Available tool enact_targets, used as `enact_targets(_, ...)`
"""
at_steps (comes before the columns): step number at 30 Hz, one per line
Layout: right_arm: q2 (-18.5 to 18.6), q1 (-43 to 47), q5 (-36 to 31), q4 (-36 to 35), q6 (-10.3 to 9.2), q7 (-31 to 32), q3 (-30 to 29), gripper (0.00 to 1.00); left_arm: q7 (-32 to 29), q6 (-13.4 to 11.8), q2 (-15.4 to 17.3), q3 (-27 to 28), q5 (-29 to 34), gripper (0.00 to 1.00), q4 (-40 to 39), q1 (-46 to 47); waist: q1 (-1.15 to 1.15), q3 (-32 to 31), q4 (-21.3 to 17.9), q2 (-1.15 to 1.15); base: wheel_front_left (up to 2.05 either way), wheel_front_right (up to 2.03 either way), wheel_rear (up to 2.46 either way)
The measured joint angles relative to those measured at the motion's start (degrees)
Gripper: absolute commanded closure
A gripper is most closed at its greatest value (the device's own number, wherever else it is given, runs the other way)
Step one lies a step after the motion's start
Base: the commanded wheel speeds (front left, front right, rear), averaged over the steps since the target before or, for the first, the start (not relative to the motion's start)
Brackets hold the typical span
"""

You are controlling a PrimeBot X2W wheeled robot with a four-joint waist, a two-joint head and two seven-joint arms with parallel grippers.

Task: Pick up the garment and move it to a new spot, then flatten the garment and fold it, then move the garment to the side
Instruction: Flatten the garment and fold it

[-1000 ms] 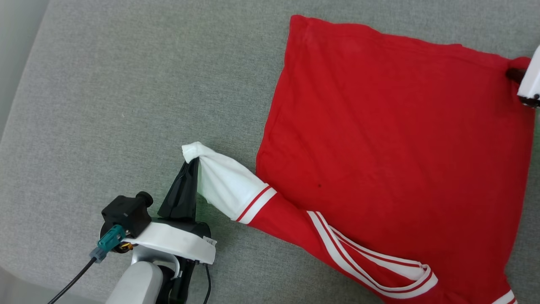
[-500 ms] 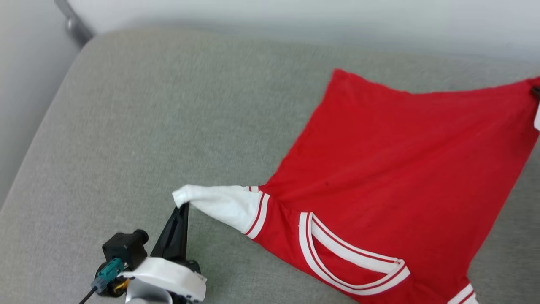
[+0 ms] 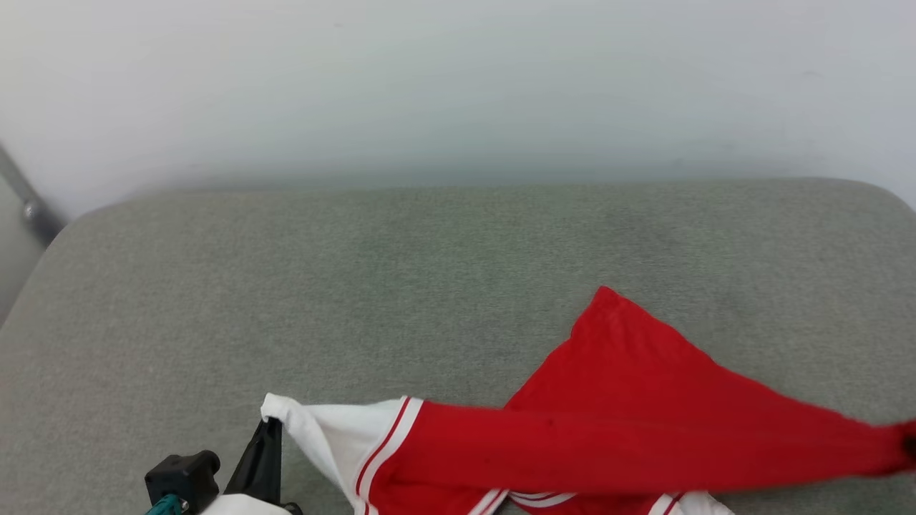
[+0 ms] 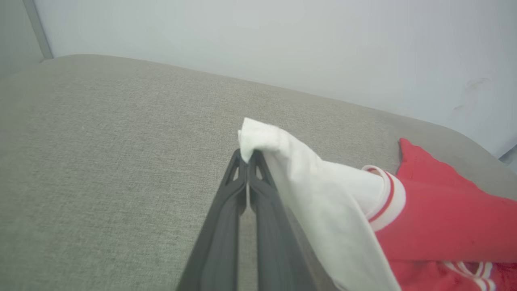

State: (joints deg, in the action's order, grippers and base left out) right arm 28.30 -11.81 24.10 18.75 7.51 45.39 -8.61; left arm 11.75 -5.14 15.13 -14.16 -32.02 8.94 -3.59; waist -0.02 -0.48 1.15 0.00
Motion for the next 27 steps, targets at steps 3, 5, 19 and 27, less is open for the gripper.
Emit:
enact_targets(3,-2.56,9.29,0.58,-2.72,-0.01,0.49,-1.87,1.0,-0.59,-0.48,0.78,0.09,0.08,1.0,-0.09,-0.87,0.0,-1.27,-2.24,0.0,0.0,0.0,0.0)
enact_targets(5,-4.27,14.29,0.24,-3.68,0.0,0.15,-2.15,1.0,-1.02,-0.66,1.02,0.11,0.05,1.0,-0.09,-1.09,0.0,-1.89,-3.44,0.0,0.0,0.0,0.0)
enact_targets(19,-10.83,18.56,1.18,-6.53,-0.01,-18.04,-2.22,0.0,-2.61,-1.31,2.27,-0.41,0.08,1.0,-0.75,-1.27,0.02,-1.71,-5.97,0.0,0.0,0.0,0.0)
enact_targets(27,-11.0,8.09,2.41,-6.48,-0.01,-26.44,2.01,0.0,-3.1,-0.92,2.5,-1.22,0.52,1.0,-2.41,1.49,0.02,1.77,-4.84,0.0,0.0,0.0,0.0)
